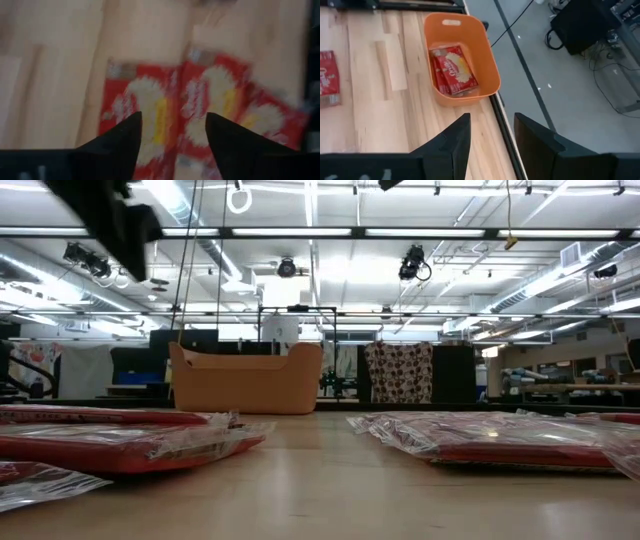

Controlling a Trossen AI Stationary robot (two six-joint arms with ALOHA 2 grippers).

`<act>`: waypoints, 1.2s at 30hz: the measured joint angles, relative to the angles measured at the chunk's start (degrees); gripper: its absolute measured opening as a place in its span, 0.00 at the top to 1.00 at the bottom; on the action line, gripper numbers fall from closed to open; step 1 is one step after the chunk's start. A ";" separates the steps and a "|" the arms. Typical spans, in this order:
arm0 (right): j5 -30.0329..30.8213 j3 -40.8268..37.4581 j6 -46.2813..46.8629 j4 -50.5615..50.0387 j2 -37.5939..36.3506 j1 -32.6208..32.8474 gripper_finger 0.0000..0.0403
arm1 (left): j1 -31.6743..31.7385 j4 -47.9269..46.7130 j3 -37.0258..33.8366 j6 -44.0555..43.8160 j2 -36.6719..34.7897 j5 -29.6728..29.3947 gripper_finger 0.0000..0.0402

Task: Sort popcorn bags into baskets
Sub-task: Put the red popcorn bag into the orange bin

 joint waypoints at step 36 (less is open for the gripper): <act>-3.20 0.00 6.08 0.17 -2.06 -0.46 0.61 | -15.42 -9.29 0.21 -7.21 25.71 -7.74 0.39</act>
